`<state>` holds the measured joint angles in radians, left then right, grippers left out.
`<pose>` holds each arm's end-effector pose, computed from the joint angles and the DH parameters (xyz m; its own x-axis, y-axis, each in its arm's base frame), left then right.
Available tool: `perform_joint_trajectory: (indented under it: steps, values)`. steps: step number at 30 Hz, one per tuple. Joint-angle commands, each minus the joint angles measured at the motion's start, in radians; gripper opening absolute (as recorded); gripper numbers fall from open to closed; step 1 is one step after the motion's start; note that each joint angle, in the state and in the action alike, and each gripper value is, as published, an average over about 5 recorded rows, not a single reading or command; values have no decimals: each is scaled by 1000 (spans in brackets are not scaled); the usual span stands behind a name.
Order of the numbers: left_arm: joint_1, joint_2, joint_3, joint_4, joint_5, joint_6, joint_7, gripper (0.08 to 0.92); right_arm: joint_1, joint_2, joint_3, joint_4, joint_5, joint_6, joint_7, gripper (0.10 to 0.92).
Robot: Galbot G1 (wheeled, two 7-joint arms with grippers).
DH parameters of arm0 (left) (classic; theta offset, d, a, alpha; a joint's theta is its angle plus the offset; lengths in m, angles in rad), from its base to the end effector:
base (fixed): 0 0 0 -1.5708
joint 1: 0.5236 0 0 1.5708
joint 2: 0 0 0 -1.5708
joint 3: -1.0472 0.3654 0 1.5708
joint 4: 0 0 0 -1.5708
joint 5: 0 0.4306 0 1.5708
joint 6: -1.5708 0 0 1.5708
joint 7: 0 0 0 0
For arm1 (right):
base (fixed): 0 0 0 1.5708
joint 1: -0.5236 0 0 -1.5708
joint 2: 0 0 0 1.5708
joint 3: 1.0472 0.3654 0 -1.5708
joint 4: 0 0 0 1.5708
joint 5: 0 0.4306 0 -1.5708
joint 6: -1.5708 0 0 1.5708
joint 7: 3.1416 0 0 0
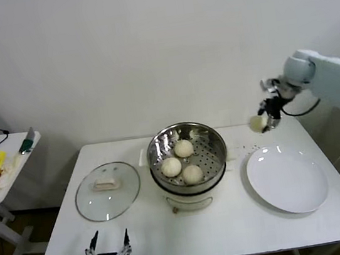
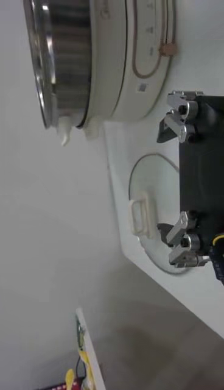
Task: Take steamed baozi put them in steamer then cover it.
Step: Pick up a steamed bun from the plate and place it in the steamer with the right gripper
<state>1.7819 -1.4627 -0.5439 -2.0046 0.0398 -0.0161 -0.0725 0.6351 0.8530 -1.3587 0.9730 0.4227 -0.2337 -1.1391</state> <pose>0.1675 0.0278 -0.3973 -0.9616 -0.0423 0.2711 -0.0008 0.9885 0.1514 0.6885 -0.1445 -0.0327 -0.2395 -0.1594 0.9577 -0.9701 0.0795 -0.2293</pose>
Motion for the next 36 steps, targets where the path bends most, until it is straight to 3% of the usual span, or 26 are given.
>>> perform_joint_trajectory:
  steps: [1,14,36]
  values:
    - [-11,14,50,-33,26,4,1,823,390,240,-407,61,460,-73,19,670]
    - [-9,37,63,-50,14,-3,3,823,273,416,-468,99,509,-131,80,670]
    - [-31,46,42,-3,-19,-8,3,823,29,430,-442,35,364,-134,119,670]
